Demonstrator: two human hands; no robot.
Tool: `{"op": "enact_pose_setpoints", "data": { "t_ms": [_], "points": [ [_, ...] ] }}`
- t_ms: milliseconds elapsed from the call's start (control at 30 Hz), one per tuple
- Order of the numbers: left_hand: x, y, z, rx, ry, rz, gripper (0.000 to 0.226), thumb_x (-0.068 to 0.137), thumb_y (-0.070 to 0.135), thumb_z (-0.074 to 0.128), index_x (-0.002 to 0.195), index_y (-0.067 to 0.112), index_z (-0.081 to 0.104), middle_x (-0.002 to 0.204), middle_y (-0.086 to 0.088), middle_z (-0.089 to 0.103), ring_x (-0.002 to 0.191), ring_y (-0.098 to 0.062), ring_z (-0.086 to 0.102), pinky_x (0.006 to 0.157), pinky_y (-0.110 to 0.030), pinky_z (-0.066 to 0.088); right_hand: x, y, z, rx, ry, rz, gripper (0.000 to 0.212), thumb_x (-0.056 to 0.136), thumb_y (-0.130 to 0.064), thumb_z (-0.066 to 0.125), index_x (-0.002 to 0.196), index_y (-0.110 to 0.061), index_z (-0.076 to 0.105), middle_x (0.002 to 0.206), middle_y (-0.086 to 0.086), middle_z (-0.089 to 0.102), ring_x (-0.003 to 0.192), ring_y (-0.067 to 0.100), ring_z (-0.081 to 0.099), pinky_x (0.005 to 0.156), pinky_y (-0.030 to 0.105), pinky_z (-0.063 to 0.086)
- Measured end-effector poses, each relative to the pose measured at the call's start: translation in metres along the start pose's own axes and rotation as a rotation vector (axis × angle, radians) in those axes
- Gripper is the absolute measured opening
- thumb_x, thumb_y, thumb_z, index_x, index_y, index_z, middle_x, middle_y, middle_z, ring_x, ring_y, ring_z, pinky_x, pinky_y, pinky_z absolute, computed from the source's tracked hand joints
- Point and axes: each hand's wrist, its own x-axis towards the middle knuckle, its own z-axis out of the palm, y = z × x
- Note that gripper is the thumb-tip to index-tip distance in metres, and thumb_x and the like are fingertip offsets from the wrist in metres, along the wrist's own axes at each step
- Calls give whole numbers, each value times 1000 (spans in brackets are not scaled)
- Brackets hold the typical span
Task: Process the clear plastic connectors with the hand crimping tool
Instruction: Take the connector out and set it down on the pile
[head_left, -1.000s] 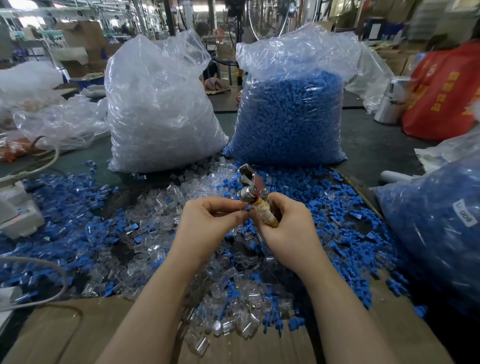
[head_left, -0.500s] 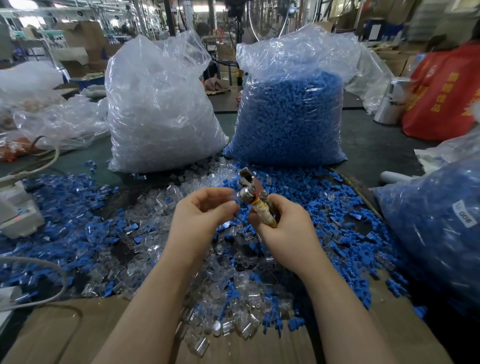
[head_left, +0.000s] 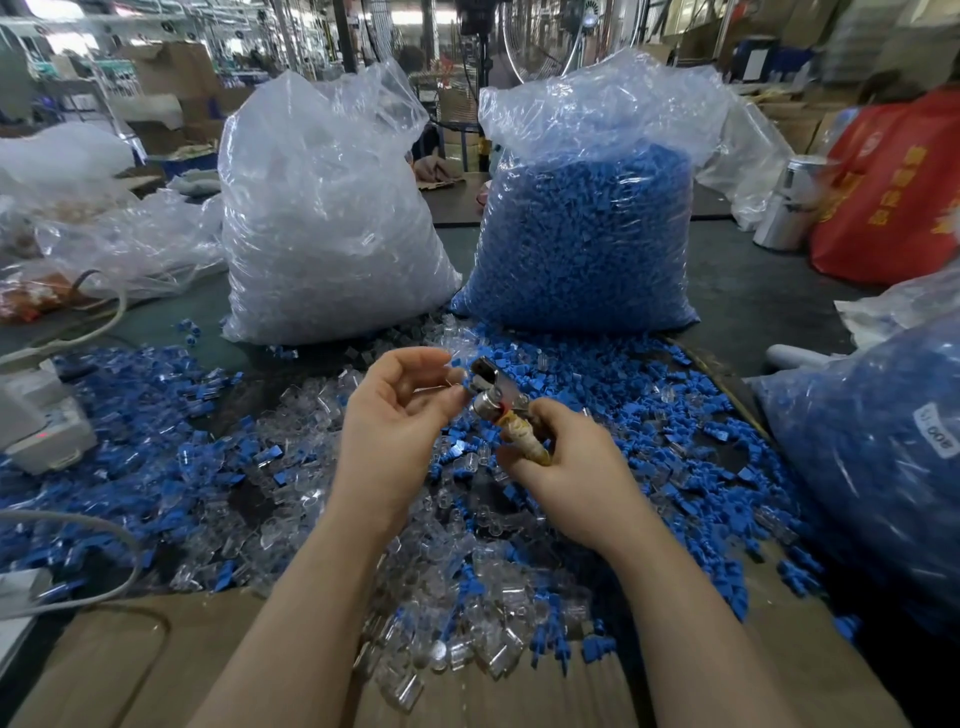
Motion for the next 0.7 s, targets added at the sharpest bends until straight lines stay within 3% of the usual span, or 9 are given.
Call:
{"op": "enact_pose_setpoints", "data": {
  "t_ms": [300,467,700],
  "points": [
    [0,1,0,1,-49,18,30,81,-5,70,101,15,63,86,5,75,84,-8,71,77,-19,55,0,0,-2,-53,-3,-7,13,87,-31,66,87,-28,53,76,-8,60,70,15,55,62,39,45],
    [0,3,0,-46,-48,-17,39,67,18,76,104,14,63,88,2,76,84,-9,72,74,-20,56,-2,-1,-4,-50,-20,-29,8,87,-27,62,91,-25,55,79,-3,62,73,21,56,65,46,48],
    [0,4,1,-46,-68,-17,38,71,16,75,107,12,63,90,0,76,85,-10,72,73,-18,55,-2,2,-4,-97,6,-30,6,85,-20,57,86,-25,53,75,-4,61,70,23,55,62,47,49]
  ]
}}
